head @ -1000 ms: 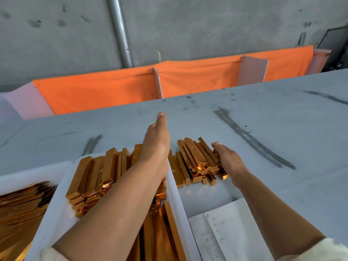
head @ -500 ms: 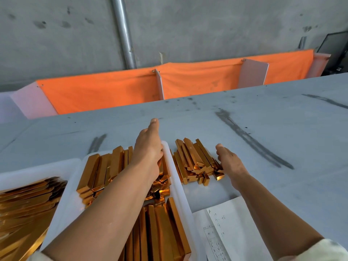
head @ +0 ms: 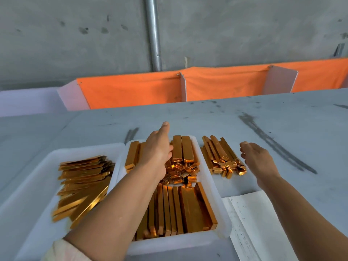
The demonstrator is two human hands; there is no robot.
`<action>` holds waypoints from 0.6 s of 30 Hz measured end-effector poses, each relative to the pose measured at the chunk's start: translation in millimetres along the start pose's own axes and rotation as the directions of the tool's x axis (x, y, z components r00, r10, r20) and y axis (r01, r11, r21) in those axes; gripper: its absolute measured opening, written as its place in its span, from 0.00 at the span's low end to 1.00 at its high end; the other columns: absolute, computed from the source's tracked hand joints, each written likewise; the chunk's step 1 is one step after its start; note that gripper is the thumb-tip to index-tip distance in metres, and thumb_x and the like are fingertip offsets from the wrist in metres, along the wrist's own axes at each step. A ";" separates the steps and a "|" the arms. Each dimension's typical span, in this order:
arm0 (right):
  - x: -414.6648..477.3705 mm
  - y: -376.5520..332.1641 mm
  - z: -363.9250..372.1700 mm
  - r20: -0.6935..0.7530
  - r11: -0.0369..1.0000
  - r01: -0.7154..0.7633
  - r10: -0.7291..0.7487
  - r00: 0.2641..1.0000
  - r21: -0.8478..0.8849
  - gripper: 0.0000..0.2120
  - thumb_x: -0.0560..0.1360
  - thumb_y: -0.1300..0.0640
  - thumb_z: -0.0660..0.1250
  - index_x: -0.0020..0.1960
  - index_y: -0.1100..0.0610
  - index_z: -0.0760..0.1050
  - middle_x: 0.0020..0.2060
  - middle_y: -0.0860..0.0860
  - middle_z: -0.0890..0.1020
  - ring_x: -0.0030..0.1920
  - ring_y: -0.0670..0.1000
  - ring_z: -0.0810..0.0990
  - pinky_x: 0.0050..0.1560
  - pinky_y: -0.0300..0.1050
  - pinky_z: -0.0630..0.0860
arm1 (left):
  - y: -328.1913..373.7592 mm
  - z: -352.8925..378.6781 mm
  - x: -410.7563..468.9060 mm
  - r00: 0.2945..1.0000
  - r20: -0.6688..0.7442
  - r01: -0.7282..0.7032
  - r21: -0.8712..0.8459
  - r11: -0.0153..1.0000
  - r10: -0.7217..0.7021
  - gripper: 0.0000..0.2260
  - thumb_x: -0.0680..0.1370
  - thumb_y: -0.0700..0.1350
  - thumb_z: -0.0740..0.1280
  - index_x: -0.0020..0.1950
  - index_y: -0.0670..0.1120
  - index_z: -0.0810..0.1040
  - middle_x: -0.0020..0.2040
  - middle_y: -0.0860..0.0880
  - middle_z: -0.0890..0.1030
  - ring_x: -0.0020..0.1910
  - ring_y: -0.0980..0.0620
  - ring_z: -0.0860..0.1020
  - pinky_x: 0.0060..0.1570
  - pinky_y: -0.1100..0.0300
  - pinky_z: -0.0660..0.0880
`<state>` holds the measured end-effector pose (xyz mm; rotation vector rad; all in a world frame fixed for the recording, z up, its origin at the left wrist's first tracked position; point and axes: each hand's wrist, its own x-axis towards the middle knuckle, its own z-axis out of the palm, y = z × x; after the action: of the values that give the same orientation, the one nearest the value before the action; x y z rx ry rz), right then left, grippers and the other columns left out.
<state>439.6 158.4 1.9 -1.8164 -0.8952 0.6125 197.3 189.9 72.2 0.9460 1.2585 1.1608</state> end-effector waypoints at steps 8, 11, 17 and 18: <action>-96.6 -74.5 40.4 0.219 0.853 0.499 -0.463 0.859 -0.153 0.15 0.80 0.42 0.59 0.62 0.44 0.77 0.48 0.40 0.79 0.48 0.41 0.77 0.41 0.35 0.69 | 23.0 -112.7 -9.1 0.989 -0.144 -0.016 -0.010 1.000 0.014 0.22 0.82 0.55 0.60 0.71 0.43 0.70 0.65 0.45 0.76 0.60 0.46 0.77 0.61 0.53 0.74; -150.4 -84.8 63.9 0.507 0.718 0.691 -0.568 0.648 -0.079 0.27 0.73 0.29 0.56 0.69 0.37 0.68 0.57 0.32 0.72 0.56 0.32 0.71 0.51 0.31 0.68 | 19.3 -158.9 -9.2 0.982 -0.191 0.016 0.052 0.999 -0.006 0.16 0.82 0.52 0.60 0.64 0.43 0.75 0.59 0.46 0.79 0.56 0.46 0.78 0.63 0.50 0.74; -228.6 -87.9 109.1 0.877 0.363 0.931 -0.437 0.199 -0.030 0.36 0.68 0.25 0.59 0.72 0.30 0.49 0.70 0.37 0.57 0.68 0.47 0.65 0.67 0.51 0.68 | -8.2 -215.2 -7.2 0.958 -0.280 0.180 0.404 0.897 -0.066 0.07 0.80 0.43 0.62 0.48 0.43 0.79 0.45 0.45 0.82 0.42 0.48 0.81 0.43 0.55 0.79; -236.8 -89.2 116.8 0.905 0.282 0.959 -0.404 0.133 -0.015 0.36 0.71 0.28 0.62 0.73 0.30 0.49 0.73 0.40 0.55 0.69 0.50 0.66 0.67 0.53 0.70 | -14.0 -221.2 -5.4 0.956 -0.287 0.200 0.496 0.845 -0.058 0.08 0.80 0.42 0.61 0.46 0.43 0.79 0.44 0.44 0.82 0.42 0.47 0.81 0.44 0.55 0.80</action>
<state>183.8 55.2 42.0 -1.1360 -2.7776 0.3704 -19.9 164.9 35.6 1.0989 1.8869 0.8626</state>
